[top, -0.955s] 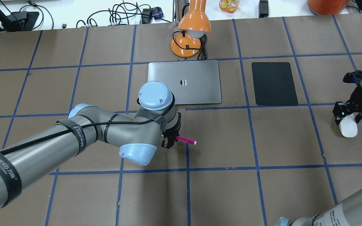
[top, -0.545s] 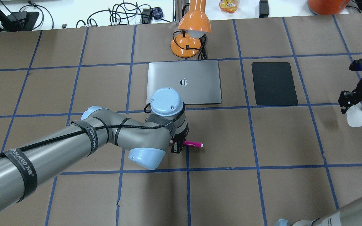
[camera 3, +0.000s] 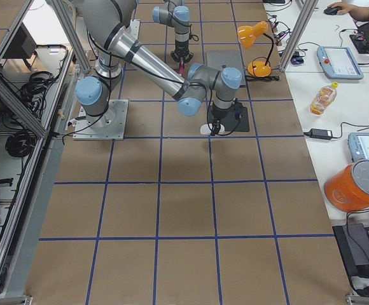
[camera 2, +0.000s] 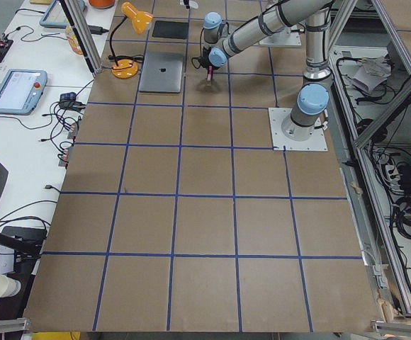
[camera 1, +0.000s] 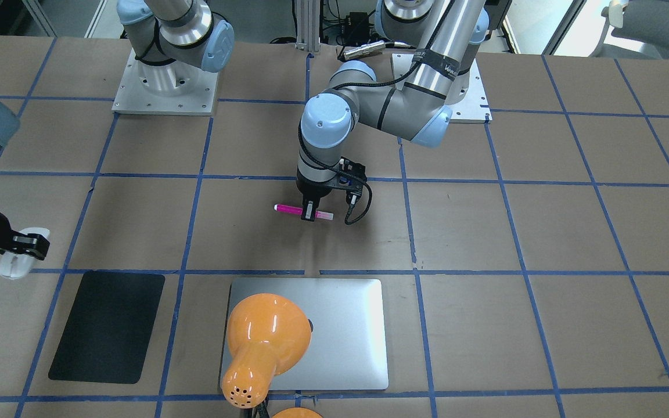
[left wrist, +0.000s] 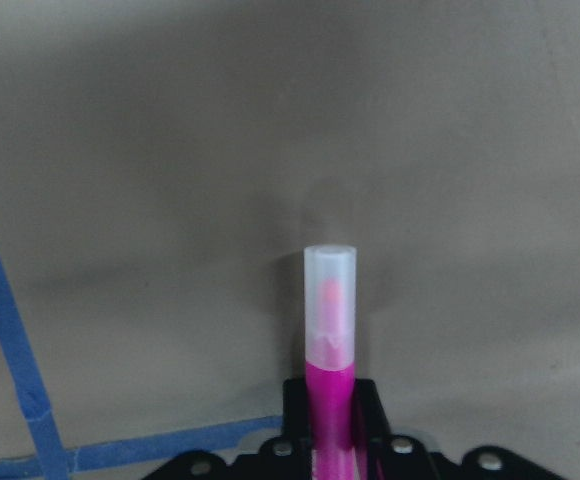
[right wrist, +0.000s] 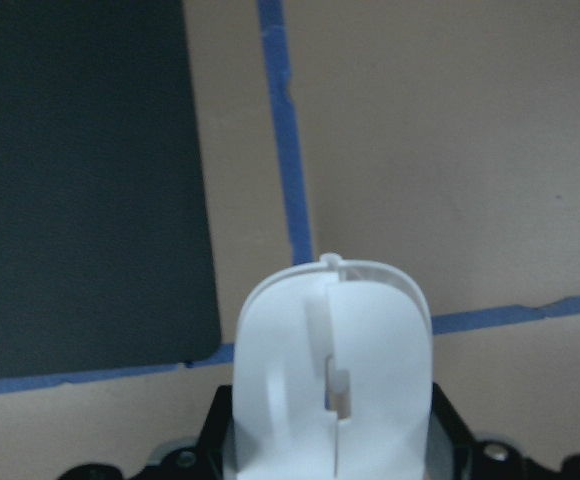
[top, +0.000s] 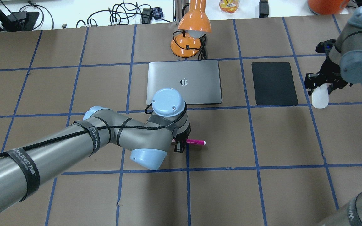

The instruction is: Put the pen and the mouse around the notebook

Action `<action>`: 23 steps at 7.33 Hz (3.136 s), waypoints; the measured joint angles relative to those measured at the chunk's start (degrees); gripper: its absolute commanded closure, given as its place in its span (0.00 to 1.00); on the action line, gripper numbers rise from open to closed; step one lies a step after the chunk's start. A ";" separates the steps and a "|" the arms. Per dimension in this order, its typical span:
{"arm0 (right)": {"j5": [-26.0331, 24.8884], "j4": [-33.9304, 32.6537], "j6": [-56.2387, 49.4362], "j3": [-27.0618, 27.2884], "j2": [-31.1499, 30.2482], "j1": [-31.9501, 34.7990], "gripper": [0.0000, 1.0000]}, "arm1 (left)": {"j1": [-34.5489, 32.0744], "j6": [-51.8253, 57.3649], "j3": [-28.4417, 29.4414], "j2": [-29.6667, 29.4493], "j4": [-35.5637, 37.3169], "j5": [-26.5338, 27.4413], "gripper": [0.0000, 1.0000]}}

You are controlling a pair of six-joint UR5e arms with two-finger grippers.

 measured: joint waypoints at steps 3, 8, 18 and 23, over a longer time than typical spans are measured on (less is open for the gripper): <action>2.61 -0.05 9.00 -8.17 6.47 7.11 0.68 | 0.86 2.87 0.46 0.79 0.06 0.28 0.00; 3.06 0.05 11.58 -14.64 13.56 9.06 0.42 | 8.38 49.24 2.96 16.62 -21.48 -1.99 0.00; 2.94 14.50 6.97 -14.64 -1.33 10.28 0.00 | 24.60 103.57 26.16 21.58 -48.42 5.06 0.00; 3.01 32.97 14.35 -12.35 -19.01 17.38 0.00 | 24.10 102.33 26.46 20.63 -47.04 4.58 0.00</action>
